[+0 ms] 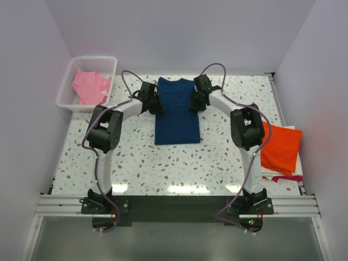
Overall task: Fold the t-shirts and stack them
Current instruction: Fold the tshirt
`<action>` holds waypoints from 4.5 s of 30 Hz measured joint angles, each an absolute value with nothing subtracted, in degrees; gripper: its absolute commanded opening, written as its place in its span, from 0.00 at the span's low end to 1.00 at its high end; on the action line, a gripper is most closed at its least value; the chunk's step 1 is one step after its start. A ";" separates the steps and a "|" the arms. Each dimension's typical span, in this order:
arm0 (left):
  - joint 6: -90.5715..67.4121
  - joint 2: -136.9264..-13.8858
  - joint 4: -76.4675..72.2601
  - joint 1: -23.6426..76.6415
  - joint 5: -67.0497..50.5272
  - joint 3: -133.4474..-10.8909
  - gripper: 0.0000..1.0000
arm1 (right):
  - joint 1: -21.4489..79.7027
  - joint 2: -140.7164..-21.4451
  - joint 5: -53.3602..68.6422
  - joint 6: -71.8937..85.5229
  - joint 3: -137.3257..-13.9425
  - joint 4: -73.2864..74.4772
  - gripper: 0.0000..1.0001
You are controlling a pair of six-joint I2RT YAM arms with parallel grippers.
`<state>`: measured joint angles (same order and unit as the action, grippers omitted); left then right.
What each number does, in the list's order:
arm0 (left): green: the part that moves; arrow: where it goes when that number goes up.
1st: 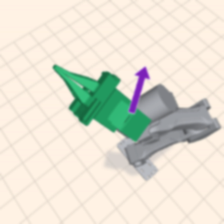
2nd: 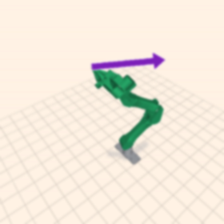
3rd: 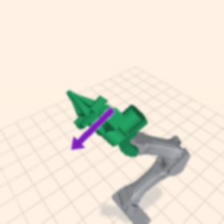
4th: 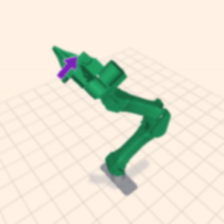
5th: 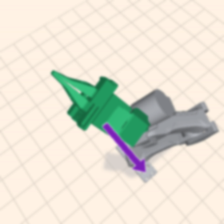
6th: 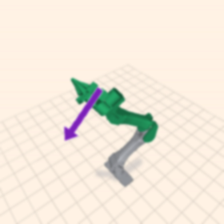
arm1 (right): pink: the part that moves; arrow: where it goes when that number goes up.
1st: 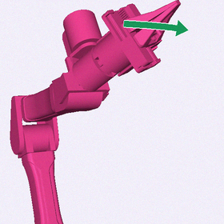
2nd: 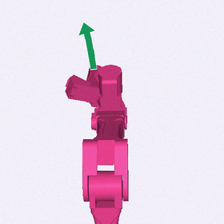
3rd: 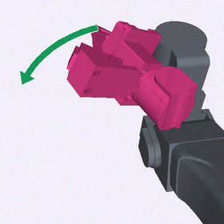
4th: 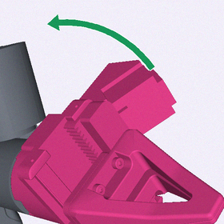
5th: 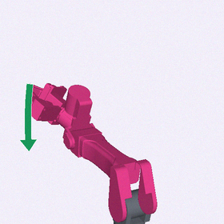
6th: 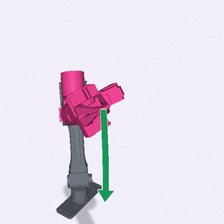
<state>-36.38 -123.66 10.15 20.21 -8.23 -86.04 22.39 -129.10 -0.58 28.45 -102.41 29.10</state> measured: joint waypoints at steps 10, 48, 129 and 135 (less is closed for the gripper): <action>-36.18 -123.96 9.56 19.20 -9.93 -86.43 0.05 | 19.86 -129.80 3.09 29.08 -102.50 28.53 0.39; -34.85 -130.21 6.98 26.92 -12.08 -94.89 0.12 | 25.04 -116.46 -0.93 31.22 -81.17 23.24 0.39; -45.87 -95.77 -12.10 25.52 -14.37 -40.82 0.32 | 30.87 -97.67 -1.89 37.12 -55.40 16.03 0.25; -45.23 -88.79 -6.66 25.08 -12.49 -40.73 0.37 | 28.62 -92.47 -1.13 37.19 -52.82 18.79 0.34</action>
<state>-45.23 -88.79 -6.66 25.08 -12.49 -40.73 28.62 -92.47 -1.13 37.19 -52.82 18.79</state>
